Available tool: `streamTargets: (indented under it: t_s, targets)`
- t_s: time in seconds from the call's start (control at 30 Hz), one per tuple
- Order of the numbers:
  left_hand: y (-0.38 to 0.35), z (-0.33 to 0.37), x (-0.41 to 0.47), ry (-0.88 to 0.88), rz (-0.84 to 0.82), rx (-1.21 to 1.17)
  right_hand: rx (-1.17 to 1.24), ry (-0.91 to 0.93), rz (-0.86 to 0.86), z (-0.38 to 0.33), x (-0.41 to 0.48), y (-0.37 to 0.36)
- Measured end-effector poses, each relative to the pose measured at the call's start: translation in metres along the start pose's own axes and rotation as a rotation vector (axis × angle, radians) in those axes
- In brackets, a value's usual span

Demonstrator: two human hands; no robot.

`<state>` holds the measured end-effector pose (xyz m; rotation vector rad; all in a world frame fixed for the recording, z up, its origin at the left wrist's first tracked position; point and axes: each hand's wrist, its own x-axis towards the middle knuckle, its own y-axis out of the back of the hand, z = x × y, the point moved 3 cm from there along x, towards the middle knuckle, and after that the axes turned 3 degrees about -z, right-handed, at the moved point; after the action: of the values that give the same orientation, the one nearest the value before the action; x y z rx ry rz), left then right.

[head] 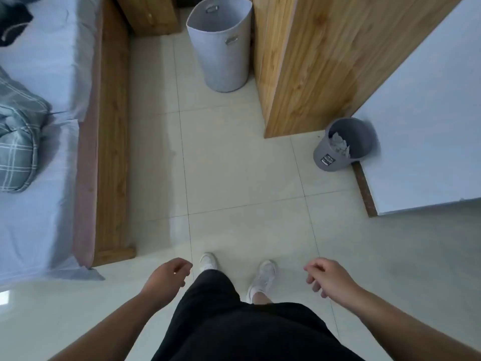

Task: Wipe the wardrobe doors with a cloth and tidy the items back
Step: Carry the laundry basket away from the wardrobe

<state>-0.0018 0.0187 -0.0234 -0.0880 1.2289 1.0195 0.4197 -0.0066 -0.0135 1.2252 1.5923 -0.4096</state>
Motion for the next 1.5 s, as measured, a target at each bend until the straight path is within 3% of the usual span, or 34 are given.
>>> streamTargets:
  t_s: [0.3, 0.47, 0.8, 0.93, 1.07, 1.2, 1.5]
  targets:
    - [0.043, -0.049, 0.012, 0.241, 0.0, -0.18, -0.023, 0.221, 0.11, -0.192, 0.07, 0.052]
    - [0.1, -0.049, 0.072, 0.217, -0.049, -0.078, 0.012, 0.22, 0.156, -0.273, 0.104, 0.054]
    - [0.286, 0.108, 0.186, -0.066, -0.054, 0.001, -0.157, -0.025, 0.096, -0.266, 0.111, 0.04]
    - [0.34, 0.172, 0.23, -0.101, 0.006, -0.036, -0.106, -0.141, 0.082, -0.26, 0.127, 0.058]
    - [0.374, 0.217, 0.268, -0.091, 0.035, -0.064, -0.096, -0.139, 0.081, -0.294, 0.175, 0.09]
    - [0.394, 0.24, 0.293, -0.056, 0.046, -0.043, -0.076, -0.061, 0.062, -0.374, 0.233, 0.128]
    - [0.434, 0.225, 0.333, 0.084, -0.019, -0.038, -0.139, 0.205, 0.101, -0.632, 0.326, 0.2]
